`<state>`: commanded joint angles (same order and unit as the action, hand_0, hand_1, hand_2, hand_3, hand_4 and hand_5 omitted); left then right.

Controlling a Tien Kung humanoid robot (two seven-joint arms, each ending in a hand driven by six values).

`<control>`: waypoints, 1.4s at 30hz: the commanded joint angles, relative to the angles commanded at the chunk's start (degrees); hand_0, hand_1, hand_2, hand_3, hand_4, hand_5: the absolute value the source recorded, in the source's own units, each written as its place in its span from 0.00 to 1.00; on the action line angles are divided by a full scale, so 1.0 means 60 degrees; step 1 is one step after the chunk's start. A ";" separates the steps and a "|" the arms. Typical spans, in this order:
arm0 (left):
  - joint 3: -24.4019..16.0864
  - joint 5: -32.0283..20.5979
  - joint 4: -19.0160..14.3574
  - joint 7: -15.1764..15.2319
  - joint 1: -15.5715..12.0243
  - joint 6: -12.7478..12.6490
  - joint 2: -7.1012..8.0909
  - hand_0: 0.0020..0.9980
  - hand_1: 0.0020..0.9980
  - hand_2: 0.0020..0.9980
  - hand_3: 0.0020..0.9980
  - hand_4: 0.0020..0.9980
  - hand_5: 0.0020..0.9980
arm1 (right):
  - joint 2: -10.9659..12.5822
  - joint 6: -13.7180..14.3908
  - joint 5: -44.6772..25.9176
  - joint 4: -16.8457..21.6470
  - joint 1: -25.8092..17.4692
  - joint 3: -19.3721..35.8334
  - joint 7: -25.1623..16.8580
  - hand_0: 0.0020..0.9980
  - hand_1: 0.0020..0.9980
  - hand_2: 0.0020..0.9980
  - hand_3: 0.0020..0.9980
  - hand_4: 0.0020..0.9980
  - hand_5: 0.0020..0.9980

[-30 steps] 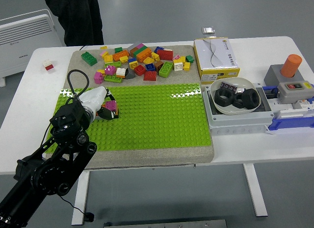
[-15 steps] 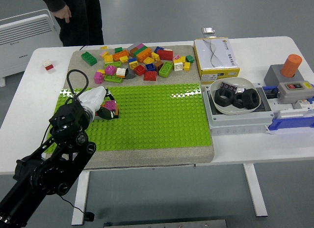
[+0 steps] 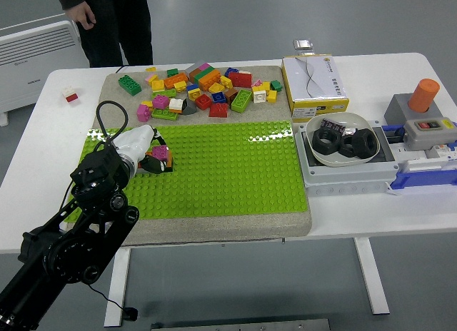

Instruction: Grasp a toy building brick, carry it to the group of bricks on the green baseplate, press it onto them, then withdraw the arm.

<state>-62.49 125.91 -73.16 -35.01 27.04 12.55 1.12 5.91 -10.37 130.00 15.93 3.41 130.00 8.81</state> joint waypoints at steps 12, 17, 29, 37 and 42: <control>0.0017 0.0002 -0.0023 0.0127 0.0005 0.0036 0.0029 0.90 0.93 0.86 0.72 0.52 0.07 | 0.0012 0.0002 0.0000 0.0003 0.0002 0.0000 0.0002 0.67 0.63 0.67 0.69 0.70 0.95; 0.0024 0.0013 0.0008 0.0178 0.0031 0.0058 0.0054 0.90 0.93 0.86 0.75 0.54 0.07 | 0.0001 0.0001 0.0000 0.0005 0.0015 0.0000 -0.0001 0.67 0.63 0.68 0.69 0.70 0.95; 0.0085 -0.0003 -0.0042 0.0151 0.0022 0.0253 0.0086 0.91 0.93 0.86 0.74 0.54 0.05 | -0.0011 -0.0007 0.0000 0.0013 0.0008 0.0000 0.0007 0.67 0.63 0.67 0.69 0.70 0.95; 0.0086 -0.0014 -0.0115 0.0132 0.0003 0.0303 0.0099 0.91 0.94 0.88 0.76 0.55 0.04 | -0.0015 -0.0012 0.0000 0.0019 0.0009 0.0000 0.0015 0.67 0.63 0.67 0.69 0.70 0.95; 0.0054 -0.0013 -0.0118 0.0147 0.0006 0.0287 0.0108 0.91 0.94 0.88 0.82 0.59 0.04 | -0.0018 -0.0016 0.0000 0.0029 0.0011 0.0000 0.0021 0.67 0.63 0.67 0.69 0.70 0.94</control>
<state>-62.17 125.83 -73.87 -34.13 27.07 14.28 1.77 5.80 -10.46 130.00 16.10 3.47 130.00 8.94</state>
